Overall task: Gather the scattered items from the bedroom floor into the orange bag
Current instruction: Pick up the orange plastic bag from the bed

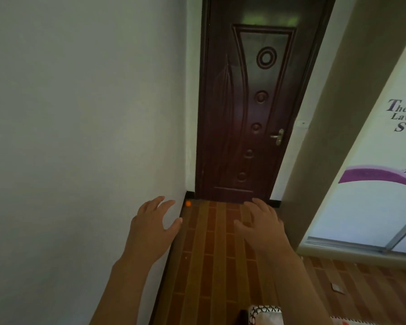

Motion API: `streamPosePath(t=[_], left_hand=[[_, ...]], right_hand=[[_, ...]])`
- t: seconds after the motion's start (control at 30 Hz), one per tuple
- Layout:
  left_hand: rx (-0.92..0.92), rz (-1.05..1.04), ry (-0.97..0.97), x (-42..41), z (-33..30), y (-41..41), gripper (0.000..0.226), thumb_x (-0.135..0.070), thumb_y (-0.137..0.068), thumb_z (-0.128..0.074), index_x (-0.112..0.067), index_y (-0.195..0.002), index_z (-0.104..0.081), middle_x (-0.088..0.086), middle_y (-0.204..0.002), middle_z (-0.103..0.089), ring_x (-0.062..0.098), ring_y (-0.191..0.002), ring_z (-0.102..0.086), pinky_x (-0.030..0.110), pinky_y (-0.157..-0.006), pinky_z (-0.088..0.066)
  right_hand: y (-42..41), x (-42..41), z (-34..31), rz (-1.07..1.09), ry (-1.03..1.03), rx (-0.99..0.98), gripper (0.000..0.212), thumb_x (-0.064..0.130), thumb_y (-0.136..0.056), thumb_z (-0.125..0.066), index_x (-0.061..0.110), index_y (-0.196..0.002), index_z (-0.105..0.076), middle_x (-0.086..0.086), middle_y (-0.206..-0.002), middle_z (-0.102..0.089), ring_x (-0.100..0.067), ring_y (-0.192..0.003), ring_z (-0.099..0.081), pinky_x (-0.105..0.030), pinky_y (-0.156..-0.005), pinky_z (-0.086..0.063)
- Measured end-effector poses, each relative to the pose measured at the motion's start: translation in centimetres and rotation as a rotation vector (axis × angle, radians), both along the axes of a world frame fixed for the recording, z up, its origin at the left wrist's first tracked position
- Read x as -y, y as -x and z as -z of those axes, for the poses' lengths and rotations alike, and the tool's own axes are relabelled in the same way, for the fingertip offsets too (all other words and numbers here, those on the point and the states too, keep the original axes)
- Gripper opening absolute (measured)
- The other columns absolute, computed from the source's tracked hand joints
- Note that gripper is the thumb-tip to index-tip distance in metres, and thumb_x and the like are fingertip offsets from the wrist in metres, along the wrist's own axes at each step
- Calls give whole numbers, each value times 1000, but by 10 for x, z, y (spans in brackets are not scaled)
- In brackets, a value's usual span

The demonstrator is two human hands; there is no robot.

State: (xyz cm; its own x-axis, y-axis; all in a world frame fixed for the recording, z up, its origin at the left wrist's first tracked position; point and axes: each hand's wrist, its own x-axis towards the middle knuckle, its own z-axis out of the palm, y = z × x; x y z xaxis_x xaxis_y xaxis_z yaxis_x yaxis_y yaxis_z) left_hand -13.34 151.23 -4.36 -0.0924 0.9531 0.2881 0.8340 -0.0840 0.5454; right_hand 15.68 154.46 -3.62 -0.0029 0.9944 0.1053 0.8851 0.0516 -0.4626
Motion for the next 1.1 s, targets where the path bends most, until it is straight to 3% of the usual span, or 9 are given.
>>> streamPosePath(t=[0.17,0.3,0.5,0.77,0.9,1.1], left_hand=[[2,16,27,-61,-4,-29,68,-68,-89,-47,-36,-149,-48,-9,-160,-37,17,-148,-30,49,-118,-34],[-6,84,41,-107,-4,-51,65,-63,-91,-51,-36,-150,-46,-7,-160,-37,17,-148,-29,48,-119,-34],[-14,230,66,-194,5,-90,66,-66,-91,-47,-37,-150,-45,-10,-159,-37,16,-147,-29,51,-119,-33],[-65,566,95,-315,0,-168,61,-62,-96,-51,-41,-152,-38,-13,-163,-28,14,-151,-21,48,-122,-29],[-67,721,80,-359,-11,-203,59,-58,-98,-51,-40,-152,-39,-13,-162,-29,13,-151,-21,45,-121,-30],[-18,1008,91,-363,10,-275,56,-56,-97,-54,-40,-150,-43,-16,-159,-34,12,-149,-25,40,-118,-32]], right_hand=[[-28,-62,1,30,-7,-10,73,64,-92,-55,34,-156,-35,8,-167,-25,-22,-155,-20,-58,-122,-24],[-47,-94,9,70,2,-44,72,70,-90,-51,39,-153,-38,10,-166,-27,-23,-154,-23,-59,-121,-25],[-84,-131,20,179,32,-62,60,75,-86,-44,51,-141,-40,17,-154,-40,-22,-145,-37,-61,-113,-37],[-126,-165,8,502,22,-58,68,68,-92,-55,39,-150,-39,10,-164,-32,-23,-149,-32,-56,-120,-32],[-134,-170,-5,648,13,-22,72,68,-90,-53,41,-155,-36,13,-168,-24,-23,-154,-26,-59,-123,-27],[-150,-108,16,928,7,-1,83,73,-73,-44,37,-147,-51,10,-158,-41,-21,-145,-38,-49,-115,-38]])
